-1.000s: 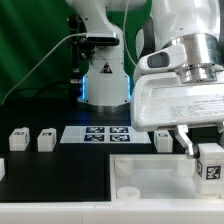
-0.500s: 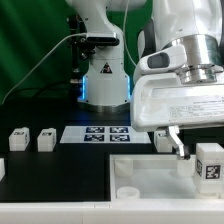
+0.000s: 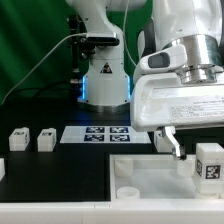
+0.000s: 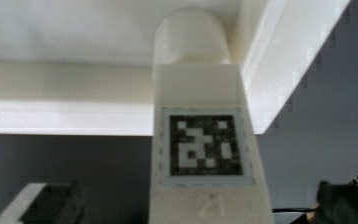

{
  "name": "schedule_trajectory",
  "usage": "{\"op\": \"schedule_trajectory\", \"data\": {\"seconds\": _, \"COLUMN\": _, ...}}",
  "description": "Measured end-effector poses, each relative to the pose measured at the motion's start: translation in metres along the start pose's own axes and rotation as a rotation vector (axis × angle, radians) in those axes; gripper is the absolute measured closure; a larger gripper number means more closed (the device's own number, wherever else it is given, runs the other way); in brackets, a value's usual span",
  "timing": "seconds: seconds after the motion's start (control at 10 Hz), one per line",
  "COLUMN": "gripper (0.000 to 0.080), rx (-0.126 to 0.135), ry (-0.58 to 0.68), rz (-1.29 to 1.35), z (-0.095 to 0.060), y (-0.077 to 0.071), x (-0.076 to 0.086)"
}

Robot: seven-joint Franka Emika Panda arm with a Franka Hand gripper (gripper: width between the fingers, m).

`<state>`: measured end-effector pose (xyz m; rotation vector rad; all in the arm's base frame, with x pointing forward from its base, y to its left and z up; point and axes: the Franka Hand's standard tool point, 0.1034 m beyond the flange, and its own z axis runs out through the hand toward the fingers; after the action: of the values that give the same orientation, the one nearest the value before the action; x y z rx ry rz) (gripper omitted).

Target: Assemble one leg

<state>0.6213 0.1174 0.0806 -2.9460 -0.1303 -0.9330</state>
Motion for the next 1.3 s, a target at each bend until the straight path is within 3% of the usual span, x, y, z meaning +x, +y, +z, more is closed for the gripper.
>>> {"op": "schedule_trajectory", "data": {"seconds": 0.4, "gripper": 0.0150, "rx": 0.000, "ry": 0.000, "rz": -0.009, "z": 0.000, "y": 0.000, "x": 0.000}}
{"op": "schedule_trajectory", "data": {"seconds": 0.7, "gripper": 0.0150, "rx": 0.004, "ry": -0.083, "rz": -0.004, "z": -0.005, "y": 0.000, "x": 0.001}}
{"op": "schedule_trajectory", "data": {"seconds": 0.8, "gripper": 0.0150, "rx": 0.010, "ry": -0.181, "rz": -0.001, "z": -0.009, "y": -0.001, "x": -0.004}}
{"op": "schedule_trajectory", "data": {"seconds": 1.0, "gripper": 0.0150, "rx": 0.025, "ry": -0.377, "rz": 0.014, "z": -0.028, "y": 0.000, "x": 0.012}}
{"op": "schedule_trajectory", "data": {"seconds": 1.1, "gripper": 0.0150, "rx": 0.031, "ry": -0.501, "rz": 0.016, "z": -0.033, "y": 0.001, "x": 0.009}}
{"op": "schedule_trajectory", "data": {"seconds": 1.2, "gripper": 0.0150, "rx": 0.037, "ry": -0.576, "rz": 0.020, "z": -0.034, "y": 0.001, "x": 0.020}}
{"op": "schedule_trajectory", "data": {"seconds": 1.3, "gripper": 0.0150, "rx": 0.034, "ry": -0.515, "rz": 0.020, "z": -0.027, "y": 0.001, "x": 0.032}}
